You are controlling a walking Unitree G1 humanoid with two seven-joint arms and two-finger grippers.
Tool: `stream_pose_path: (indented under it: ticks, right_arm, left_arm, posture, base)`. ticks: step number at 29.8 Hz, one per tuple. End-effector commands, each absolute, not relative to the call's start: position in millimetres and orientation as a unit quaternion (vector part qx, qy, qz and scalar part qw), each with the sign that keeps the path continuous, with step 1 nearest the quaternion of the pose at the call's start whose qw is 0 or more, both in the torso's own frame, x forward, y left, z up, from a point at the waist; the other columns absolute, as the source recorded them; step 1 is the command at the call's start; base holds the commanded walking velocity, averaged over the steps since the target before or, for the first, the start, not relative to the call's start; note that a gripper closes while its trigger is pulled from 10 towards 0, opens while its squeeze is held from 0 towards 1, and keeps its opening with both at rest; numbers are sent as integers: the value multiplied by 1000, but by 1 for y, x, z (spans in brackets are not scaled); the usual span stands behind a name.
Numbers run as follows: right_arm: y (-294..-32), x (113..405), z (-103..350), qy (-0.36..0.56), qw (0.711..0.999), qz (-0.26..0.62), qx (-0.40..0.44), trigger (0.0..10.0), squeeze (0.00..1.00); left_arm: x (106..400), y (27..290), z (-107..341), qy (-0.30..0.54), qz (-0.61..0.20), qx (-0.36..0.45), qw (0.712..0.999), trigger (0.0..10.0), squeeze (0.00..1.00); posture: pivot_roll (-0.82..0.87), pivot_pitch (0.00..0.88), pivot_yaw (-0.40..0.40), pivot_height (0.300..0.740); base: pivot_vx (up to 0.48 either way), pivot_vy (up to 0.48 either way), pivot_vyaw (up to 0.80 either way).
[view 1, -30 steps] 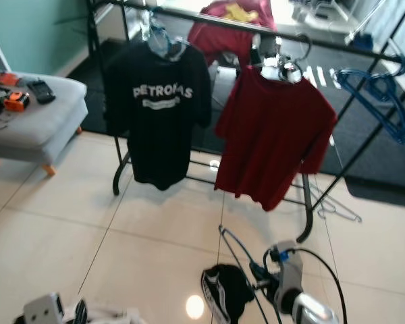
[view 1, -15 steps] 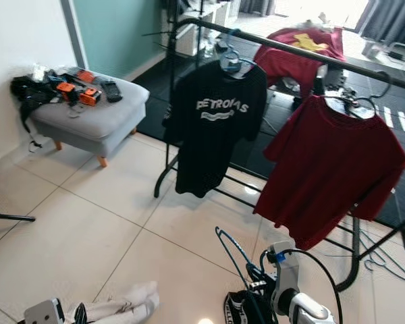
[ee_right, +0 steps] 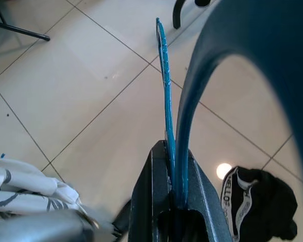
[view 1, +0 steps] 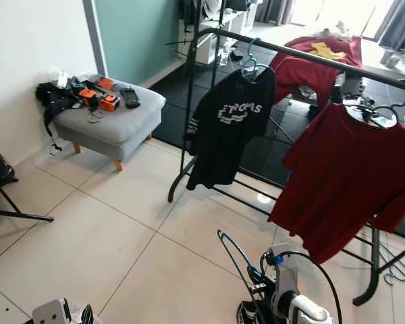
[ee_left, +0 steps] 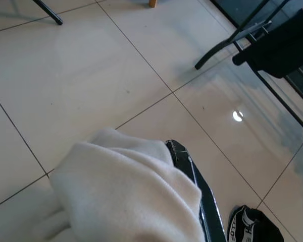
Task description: Hang hanger
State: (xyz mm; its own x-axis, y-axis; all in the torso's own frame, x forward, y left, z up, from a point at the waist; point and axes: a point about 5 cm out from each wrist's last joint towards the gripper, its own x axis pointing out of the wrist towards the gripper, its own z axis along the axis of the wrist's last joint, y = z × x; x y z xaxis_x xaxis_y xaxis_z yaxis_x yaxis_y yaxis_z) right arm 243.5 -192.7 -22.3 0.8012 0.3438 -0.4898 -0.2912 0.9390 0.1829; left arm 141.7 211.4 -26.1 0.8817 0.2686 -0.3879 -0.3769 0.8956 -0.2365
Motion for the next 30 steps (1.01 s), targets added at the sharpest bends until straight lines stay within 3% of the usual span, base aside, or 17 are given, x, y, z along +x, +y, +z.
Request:
stream_pose_path:
  ticks: [1, 30]
  right_arm:
    - [-193, 242, -23, 266, 948, 168, 48, 10000, 0]
    - [-191, 243, -20, 255, 948, 184, 53, 10000, 0]
  left_arm:
    - [140, 211, -25, 170, 169, -156, 958, 10000, 0]
    - [137, 211, -19, 162, 167, -156, 960, 10000, 0]
  posture:
    - [82, 77, -85, 740]
    - [58, 150, -86, 740]
  base:
    - [0, 0, 556]
    - [0, 0, 558]
